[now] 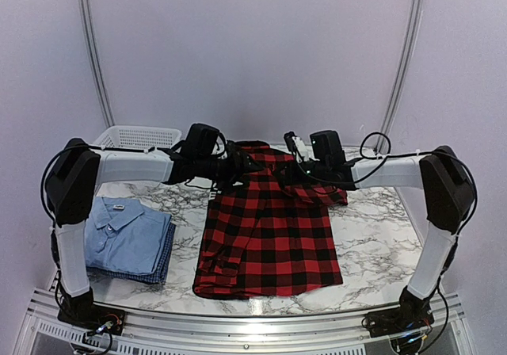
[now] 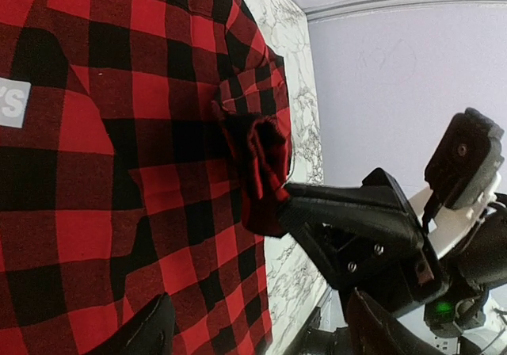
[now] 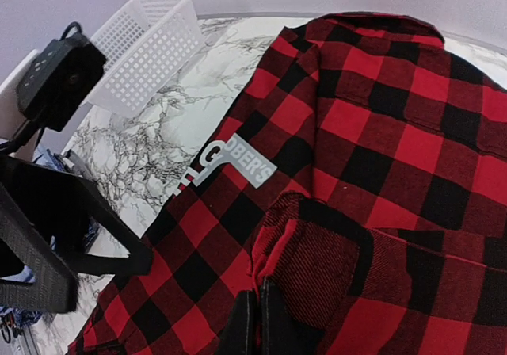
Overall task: Fold and stack the long sleeve shirts
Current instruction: Pass from the right arm to the left
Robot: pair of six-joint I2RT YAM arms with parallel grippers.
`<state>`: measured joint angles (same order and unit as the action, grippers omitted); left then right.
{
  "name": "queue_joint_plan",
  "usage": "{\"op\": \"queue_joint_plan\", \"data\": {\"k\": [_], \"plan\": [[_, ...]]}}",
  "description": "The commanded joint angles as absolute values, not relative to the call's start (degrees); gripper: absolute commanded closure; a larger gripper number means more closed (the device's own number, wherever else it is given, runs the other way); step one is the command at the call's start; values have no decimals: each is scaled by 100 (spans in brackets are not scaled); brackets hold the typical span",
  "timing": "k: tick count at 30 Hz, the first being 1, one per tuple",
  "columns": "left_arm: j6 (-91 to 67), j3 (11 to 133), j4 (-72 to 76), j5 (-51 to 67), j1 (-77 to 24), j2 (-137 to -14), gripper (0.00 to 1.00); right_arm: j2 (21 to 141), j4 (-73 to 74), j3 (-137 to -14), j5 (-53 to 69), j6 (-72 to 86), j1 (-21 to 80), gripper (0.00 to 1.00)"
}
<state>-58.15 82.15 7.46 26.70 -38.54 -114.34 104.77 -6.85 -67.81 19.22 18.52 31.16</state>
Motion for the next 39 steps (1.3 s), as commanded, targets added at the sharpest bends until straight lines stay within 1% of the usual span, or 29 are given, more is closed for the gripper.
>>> {"op": "queue_joint_plan", "data": {"k": [1, 8, 13, 17, 19, 24, 27, 32, 34, 38, 39], "plan": [[-6245, 8575, 1129, 2729, -3911, -11830, 23, 10510, -1185, -6676, 2186, 1809, 3355, 100], [-6583, 8869, 1128, 2647, -3920, -12316, 24, 10542, -1179, -6533, 2172, 1591, 3462, 100], [-6650, 9127, 1119, 2613, -3955, -12549, 30, 10576, -1117, -6532, 2167, 1496, 3524, 100], [-6671, 9278, 1104, 2558, -3959, -12673, 34, 10662, -998, -6606, 2133, 1383, 3616, 100], [-6663, 9334, 1055, 2533, -3969, -12723, 37, 10690, -992, -6617, 2136, 1372, 3629, 100], [-6624, 9444, 890, 2477, -3995, -12841, 49, 10722, -937, -6678, 2112, 1345, 3645, 100], [-6480, 9583, 542, 2361, -4020, -12937, 59, 10714, -909, -6705, 2084, 1330, 3643, 100], [-6349, 9792, 246, 2259, -4052, -13039, 69, 10688, -870, -6707, 2042, 1312, 3654, 100], [-6338, 9846, 172, 2245, -4056, -13060, 76, 10667, -858, -6689, 2003, 1310, 3656, 100], [-6297, 9893, 130, 2237, -4061, -13020, 98, 10635, -753, -6688, 1902, 1309, 3655, 100], [-6254, 9919, 87, 2219, -4061, -13005, 100, 10612, -704, -6681, 1866, 1310, 3652, 97]]}}
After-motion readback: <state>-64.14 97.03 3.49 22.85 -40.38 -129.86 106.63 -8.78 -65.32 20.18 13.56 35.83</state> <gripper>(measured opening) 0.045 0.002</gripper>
